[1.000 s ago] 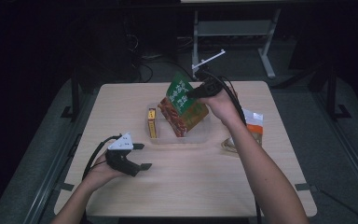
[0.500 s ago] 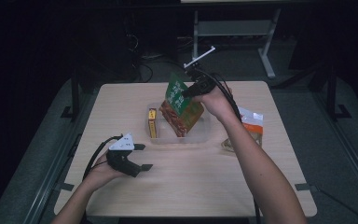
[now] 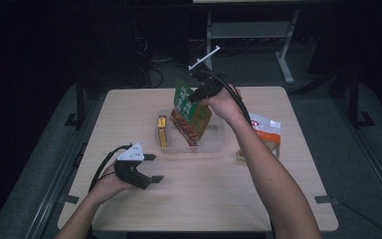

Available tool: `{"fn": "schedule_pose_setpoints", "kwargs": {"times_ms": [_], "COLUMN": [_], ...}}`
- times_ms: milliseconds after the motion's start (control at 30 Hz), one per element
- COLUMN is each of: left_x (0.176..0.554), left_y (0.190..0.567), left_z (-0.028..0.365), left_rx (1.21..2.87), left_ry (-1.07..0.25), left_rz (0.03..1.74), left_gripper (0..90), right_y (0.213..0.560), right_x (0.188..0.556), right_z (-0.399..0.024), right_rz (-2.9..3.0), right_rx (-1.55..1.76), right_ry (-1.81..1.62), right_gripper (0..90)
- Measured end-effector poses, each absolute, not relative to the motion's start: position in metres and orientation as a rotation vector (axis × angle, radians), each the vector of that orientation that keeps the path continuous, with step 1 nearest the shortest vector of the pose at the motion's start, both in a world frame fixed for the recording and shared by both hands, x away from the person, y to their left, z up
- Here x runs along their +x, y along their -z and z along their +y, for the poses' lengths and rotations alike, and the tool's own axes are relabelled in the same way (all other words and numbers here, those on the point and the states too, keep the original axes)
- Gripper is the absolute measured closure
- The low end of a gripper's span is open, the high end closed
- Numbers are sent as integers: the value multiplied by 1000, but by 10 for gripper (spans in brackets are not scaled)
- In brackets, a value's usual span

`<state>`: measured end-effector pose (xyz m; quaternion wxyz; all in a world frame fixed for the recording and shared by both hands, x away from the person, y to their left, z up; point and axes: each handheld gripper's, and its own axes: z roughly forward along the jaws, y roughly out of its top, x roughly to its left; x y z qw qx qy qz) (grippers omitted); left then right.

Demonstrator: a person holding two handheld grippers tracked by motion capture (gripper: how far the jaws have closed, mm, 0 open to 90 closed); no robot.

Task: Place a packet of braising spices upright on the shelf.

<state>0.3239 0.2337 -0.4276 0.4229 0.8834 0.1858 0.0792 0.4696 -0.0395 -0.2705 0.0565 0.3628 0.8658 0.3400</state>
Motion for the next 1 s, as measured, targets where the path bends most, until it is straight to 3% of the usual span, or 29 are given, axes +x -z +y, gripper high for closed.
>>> {"fn": "schedule_pose_setpoints", "kwargs": {"times_ms": [567, 667, 867, 1000], "left_x": [323, 323, 324, 324], "left_y": [429, 428, 428, 429], "left_z": [231, 232, 232, 232], "left_rx": [2215, 2218, 2212, 2220], "left_ry": [-189, -193, -190, -196], "left_rz": [458, 454, 465, 458], "left_gripper": [170, 170, 170, 170], "right_y": [269, 269, 262, 257], "right_x": [479, 479, 468, 458], "right_z": [-27, -30, -45, -58], "right_rz": [2647, 2643, 2604, 2573], "right_rx": [1096, 1097, 1073, 1031], "right_ry": [-1008, -1034, -1138, -1172], "right_gripper": [868, 782, 517, 418]}}
